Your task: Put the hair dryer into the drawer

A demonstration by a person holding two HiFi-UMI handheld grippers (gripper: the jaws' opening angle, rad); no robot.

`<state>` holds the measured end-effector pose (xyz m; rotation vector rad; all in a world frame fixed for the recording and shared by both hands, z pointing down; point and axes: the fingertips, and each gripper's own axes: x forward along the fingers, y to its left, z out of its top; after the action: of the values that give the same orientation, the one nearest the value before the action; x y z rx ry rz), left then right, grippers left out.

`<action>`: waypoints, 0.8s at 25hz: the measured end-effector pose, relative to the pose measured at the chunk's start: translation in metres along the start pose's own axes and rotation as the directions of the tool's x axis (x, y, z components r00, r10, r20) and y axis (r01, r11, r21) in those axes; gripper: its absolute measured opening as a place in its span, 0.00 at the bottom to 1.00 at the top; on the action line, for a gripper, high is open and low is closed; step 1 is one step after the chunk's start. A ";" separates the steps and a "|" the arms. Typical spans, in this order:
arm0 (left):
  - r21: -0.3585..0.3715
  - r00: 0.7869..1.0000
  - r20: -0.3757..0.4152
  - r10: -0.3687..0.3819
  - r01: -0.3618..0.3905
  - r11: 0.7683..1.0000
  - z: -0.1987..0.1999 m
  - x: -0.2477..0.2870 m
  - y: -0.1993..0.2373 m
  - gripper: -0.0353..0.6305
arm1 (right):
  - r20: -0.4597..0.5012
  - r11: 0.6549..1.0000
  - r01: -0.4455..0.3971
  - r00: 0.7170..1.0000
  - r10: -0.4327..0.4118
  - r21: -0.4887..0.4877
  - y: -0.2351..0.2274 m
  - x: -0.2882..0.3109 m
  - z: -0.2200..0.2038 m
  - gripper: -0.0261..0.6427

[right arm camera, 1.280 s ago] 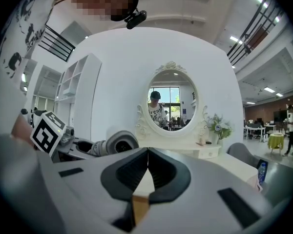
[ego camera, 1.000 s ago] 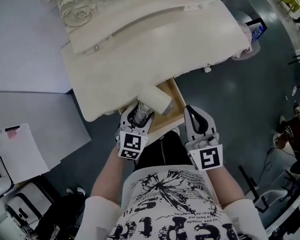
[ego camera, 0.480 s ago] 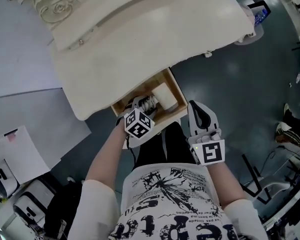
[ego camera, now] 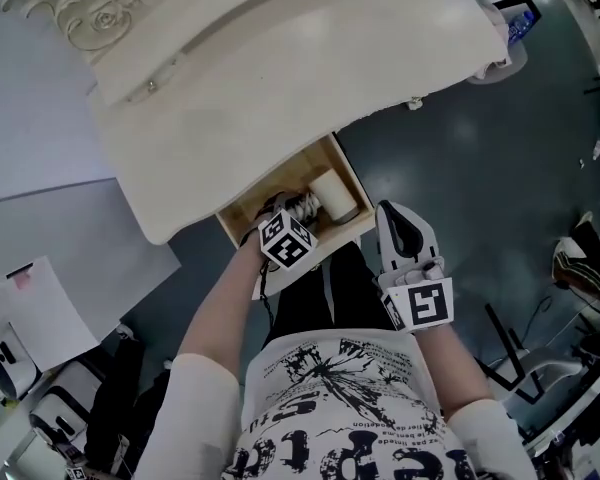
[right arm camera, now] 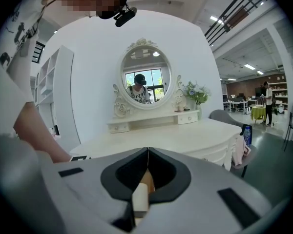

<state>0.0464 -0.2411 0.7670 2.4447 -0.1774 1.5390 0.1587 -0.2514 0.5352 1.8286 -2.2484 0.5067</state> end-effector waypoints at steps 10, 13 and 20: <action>-0.038 0.992 -0.123 -0.024 0.020 0.999 -0.023 0.018 -0.005 0.46 | -0.035 0.999 0.027 0.999 -0.026 0.037 -0.006 -0.013 -0.012 0.06; -0.033 0.992 -0.129 -0.007 0.003 0.999 -0.022 0.018 -0.004 0.46 | -0.048 0.998 0.039 0.998 -0.036 0.059 -0.007 -0.016 -0.017 0.06; -0.048 0.990 -0.136 0.046 -0.053 0.997 -0.027 0.015 0.000 0.51 | -0.059 0.996 0.026 0.998 -0.022 0.080 -0.004 -0.020 -0.017 0.06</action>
<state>0.0296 -0.2334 0.7918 2.3044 -0.2516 1.6919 0.1659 -0.2271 0.5437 1.8517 -2.1958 0.6464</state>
